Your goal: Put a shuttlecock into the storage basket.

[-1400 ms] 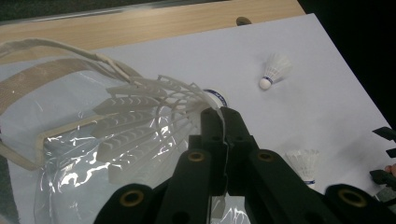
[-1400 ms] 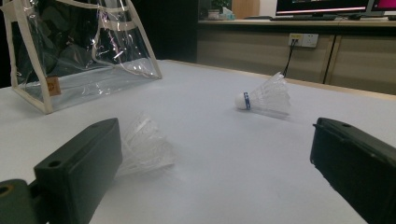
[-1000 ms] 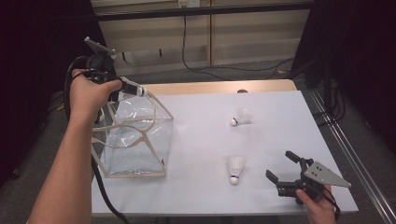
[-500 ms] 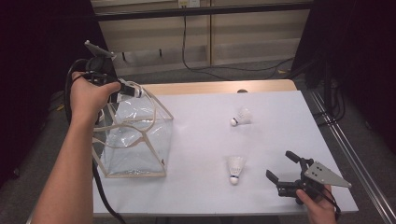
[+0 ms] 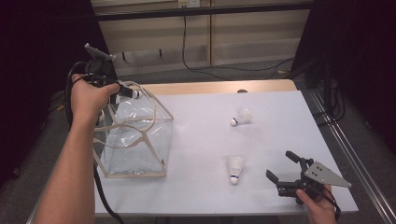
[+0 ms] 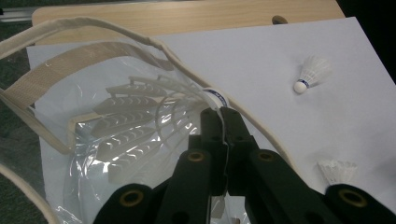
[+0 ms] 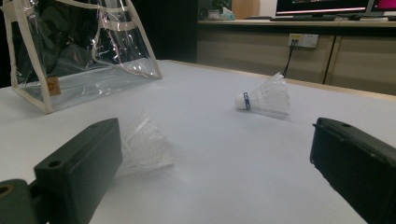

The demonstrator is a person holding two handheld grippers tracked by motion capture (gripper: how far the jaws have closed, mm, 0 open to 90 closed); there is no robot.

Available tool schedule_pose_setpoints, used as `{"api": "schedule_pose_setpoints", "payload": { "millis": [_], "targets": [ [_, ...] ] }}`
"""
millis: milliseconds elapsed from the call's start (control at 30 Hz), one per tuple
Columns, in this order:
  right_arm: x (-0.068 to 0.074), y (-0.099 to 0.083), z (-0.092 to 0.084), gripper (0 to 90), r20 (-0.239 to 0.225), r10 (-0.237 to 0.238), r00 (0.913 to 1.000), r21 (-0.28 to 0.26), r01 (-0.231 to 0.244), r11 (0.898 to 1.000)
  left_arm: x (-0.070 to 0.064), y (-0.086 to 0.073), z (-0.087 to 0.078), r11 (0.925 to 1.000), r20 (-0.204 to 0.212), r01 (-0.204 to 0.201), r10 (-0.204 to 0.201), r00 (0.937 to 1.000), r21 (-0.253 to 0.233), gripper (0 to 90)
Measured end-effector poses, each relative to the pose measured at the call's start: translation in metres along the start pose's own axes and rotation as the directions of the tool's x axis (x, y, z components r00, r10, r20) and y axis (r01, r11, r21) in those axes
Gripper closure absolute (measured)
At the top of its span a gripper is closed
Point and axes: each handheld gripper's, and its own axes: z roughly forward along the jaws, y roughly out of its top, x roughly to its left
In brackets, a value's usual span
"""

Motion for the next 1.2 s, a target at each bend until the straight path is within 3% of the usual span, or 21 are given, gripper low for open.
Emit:
{"api": "schedule_pose_setpoints", "payload": {
  "millis": [867,1200],
  "targets": [
    [0.0,0.0,-0.001,2.0,0.001,-0.003,1.0,0.0,0.003,1.0,0.011,-0.005,0.016,0.9996,-0.028,0.028,-0.028,0.9992,0.007,89.7],
    [0.0,0.0,-0.001,2.3,0.0,-0.002,1.0,0.001,0.002,1.0,0.022,-0.009,0.022,0.9991,-0.049,0.041,-0.04,0.998,0.013,89.5]
  ]
}}
